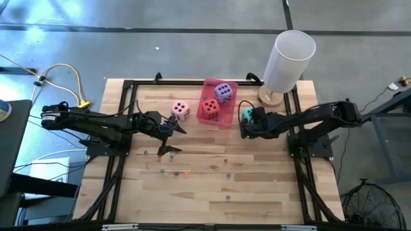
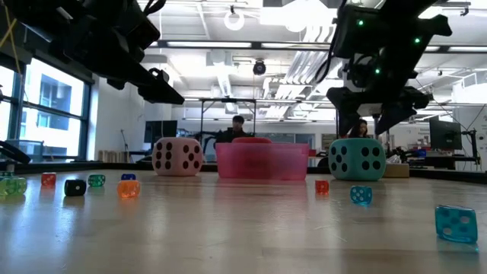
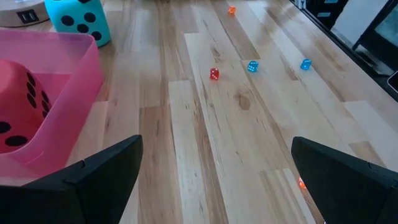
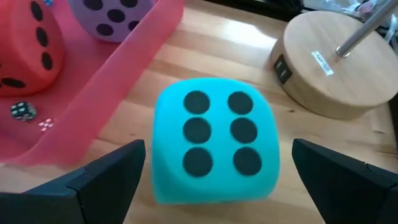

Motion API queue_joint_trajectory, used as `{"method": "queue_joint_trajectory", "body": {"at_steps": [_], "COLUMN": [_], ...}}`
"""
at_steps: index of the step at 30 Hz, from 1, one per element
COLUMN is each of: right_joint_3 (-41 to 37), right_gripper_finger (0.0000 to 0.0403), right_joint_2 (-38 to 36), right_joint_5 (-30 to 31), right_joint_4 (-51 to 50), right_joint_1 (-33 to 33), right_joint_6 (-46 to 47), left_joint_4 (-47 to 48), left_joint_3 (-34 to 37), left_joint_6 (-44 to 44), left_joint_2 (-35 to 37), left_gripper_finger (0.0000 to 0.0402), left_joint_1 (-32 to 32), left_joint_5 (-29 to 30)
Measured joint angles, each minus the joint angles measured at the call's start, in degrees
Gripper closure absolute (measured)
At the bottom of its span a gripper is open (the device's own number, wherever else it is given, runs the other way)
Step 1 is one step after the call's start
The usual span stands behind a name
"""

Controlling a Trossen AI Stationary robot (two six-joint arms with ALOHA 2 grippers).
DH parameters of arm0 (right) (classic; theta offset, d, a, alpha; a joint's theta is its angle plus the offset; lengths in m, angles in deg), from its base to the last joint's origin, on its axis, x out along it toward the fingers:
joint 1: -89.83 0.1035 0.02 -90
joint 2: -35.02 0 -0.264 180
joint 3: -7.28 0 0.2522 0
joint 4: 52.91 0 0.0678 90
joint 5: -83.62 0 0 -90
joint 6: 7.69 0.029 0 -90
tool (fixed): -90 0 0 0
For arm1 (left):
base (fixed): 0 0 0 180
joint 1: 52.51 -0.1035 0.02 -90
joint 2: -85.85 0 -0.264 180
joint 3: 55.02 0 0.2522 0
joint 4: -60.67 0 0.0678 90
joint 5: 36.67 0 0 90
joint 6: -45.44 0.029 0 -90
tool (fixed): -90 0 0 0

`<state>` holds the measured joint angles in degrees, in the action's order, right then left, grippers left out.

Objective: Pick & Place Dice
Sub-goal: Put the large blue dice into the bin

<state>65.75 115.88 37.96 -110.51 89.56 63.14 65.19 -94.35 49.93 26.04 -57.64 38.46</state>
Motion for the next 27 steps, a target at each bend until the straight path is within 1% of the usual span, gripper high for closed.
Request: {"method": "queue_joint_trajectory", "body": {"at_steps": [2,4,11,21,23,27], "right_joint_3": [0.0,0.0,0.0,0.0,0.0,0.0], "right_gripper_finger": [0.0003,0.0003,0.0003,0.0003,0.0003,0.0003], "right_joint_2": [0.0,0.0,0.02,0.32,0.35,0.35], "right_joint_5": [-0.35,-2.05,-6.82,-6.85,-6.74,-4.33], "right_joint_4": [0.4,1.5,7.02,7.18,7.75,8.08], "right_joint_1": [-1.19,-2.57,-5.6,-7.01,-6.44,-5.66], "right_joint_6": [-0.74,-2.39,-10.42,-11.62,-13.65,-16.8], "left_joint_4": [0.0,0.0,0.01,0.37,0.33,0.26], "left_joint_3": [0.01,0.0,0.0,0.01,0.01,0.01], "left_joint_6": [0.0,0.0,0.0,0.01,0.02,0.02], "left_joint_2": [0.0,0.0,0.0,0.0,0.0,0.02], "left_gripper_finger": [0.0002,0.0002,0.0002,0.0002,0.0002,0.0002], "left_joint_1": [0.0,0.0,0.0,0.0,0.01,0.0], "left_joint_5": [0.0,0.0,-0.02,-0.02,-0.03,0.1]}}
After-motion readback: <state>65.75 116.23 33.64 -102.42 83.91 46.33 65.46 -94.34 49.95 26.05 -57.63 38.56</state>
